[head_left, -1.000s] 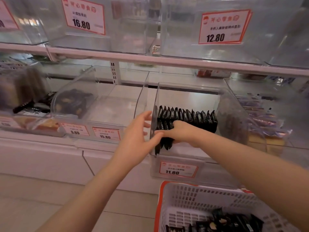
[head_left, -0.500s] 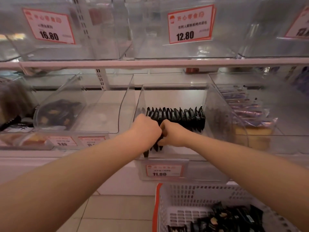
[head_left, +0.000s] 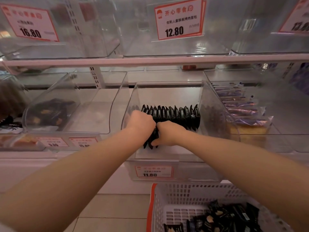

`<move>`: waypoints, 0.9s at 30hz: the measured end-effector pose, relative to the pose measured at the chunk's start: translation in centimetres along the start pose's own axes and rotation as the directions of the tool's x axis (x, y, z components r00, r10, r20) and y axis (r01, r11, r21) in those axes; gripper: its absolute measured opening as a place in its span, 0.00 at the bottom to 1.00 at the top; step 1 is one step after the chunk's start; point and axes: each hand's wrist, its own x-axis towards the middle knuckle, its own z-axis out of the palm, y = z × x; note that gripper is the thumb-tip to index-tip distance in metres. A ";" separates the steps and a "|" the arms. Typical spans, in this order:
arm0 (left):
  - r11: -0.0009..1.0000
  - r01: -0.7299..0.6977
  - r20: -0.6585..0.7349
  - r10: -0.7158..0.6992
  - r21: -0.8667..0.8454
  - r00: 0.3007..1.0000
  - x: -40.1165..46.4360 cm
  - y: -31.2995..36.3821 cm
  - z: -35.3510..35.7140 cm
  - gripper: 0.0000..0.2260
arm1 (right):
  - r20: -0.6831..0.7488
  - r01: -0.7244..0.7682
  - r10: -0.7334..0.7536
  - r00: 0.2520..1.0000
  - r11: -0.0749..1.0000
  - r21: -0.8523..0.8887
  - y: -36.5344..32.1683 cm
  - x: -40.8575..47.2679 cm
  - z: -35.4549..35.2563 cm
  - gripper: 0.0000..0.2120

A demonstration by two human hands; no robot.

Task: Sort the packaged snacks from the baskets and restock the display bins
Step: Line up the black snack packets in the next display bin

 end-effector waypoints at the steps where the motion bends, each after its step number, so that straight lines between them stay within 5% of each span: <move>1: 1.000 -0.006 0.009 0.006 -0.011 1.000 0.2 -0.1 0.2 0.14 | -0.038 -0.001 0.001 0.999 1.000 -0.015 0.0 0.1 0.0 0.17; 7: 0.994 -0.100 0.061 0.103 -0.050 0.993 -0.3 -0.9 0.3 0.14 | -0.179 0.050 -0.072 0.981 0.991 -0.123 -0.4 0.4 0.2 0.19; 13: 0.989 -0.130 0.060 0.135 -0.070 0.989 -1.4 -1.0 -0.1 0.06 | -0.021 0.115 -0.115 0.993 0.993 -0.034 0.1 0.0 -0.3 0.24; 20: 0.959 -0.171 -0.138 0.142 -0.228 0.980 -5.5 -1.2 -1.9 0.12 | -0.052 0.176 -0.176 0.983 0.984 0.001 1.5 -6.1 -3.9 0.20; 27: 0.850 -0.358 -0.451 0.165 -0.386 0.877 -10.8 4.4 -3.7 0.12 | -0.259 0.324 -0.233 0.937 0.855 0.404 5.8 -19.3 -2.8 0.05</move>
